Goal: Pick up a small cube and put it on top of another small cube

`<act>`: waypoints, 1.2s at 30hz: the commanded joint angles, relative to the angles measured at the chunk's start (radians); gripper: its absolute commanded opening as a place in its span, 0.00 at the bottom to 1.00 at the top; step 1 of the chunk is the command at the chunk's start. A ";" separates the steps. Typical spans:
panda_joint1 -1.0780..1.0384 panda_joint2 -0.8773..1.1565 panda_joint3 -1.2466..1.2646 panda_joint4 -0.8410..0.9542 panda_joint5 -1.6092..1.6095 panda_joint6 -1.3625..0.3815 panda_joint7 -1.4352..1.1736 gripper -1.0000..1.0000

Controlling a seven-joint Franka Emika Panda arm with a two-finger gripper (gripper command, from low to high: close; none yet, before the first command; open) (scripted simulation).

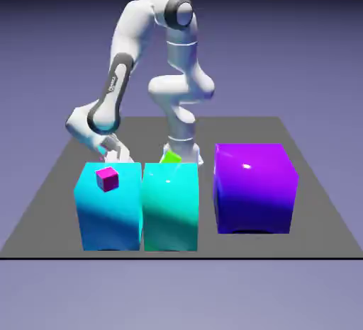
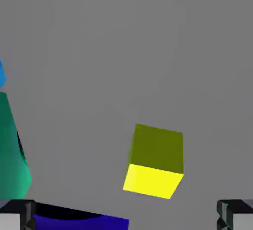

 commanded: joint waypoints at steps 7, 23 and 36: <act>0.189 0.046 -0.130 -0.115 0.169 0.042 0.020 0.50; 0.163 0.131 -0.041 -0.106 0.283 0.034 -0.047 0.00; 0.182 -0.318 -0.417 -0.082 -0.042 0.332 0.471 0.00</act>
